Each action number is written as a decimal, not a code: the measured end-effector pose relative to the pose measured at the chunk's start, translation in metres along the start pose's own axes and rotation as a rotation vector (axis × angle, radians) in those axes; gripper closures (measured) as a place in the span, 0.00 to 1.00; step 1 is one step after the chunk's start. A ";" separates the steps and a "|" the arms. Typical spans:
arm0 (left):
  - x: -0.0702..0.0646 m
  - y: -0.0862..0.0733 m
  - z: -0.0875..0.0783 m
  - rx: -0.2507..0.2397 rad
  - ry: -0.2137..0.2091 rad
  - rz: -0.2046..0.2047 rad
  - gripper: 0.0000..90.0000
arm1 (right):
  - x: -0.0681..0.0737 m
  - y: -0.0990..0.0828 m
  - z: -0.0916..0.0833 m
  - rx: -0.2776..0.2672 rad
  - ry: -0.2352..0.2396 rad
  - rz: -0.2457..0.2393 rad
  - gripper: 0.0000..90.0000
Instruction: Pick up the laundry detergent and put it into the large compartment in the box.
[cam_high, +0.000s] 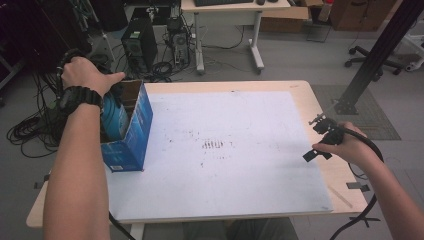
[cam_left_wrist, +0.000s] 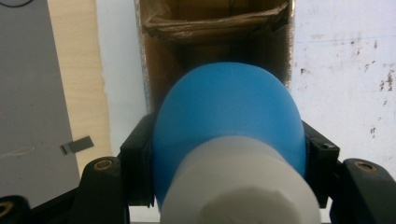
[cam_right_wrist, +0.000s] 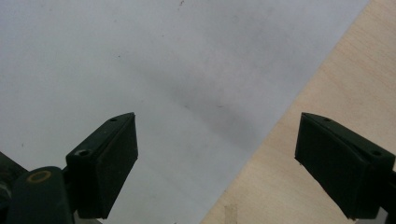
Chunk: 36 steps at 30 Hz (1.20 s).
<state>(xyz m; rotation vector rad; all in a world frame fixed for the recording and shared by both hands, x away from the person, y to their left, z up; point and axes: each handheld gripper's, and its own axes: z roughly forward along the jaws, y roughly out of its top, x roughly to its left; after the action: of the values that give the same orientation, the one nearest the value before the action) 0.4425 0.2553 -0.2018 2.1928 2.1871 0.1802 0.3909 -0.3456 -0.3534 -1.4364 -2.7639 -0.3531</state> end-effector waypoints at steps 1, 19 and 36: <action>0.001 0.000 0.001 0.003 0.000 0.000 0.42 | 0.000 0.000 0.000 0.001 -0.003 -0.001 0.15; 0.002 -0.001 0.024 0.024 -0.013 0.000 0.42 | 0.002 0.002 0.002 0.007 -0.002 -0.004 0.15; -0.002 -0.001 0.042 0.042 0.002 0.013 0.42 | 0.000 0.000 0.004 0.011 0.001 -0.001 0.15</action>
<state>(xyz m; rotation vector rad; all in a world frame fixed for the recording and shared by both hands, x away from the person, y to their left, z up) 0.4463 0.2559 -0.2432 2.2304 2.1978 0.1374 0.3910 -0.3451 -0.3577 -1.4323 -2.7613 -0.3387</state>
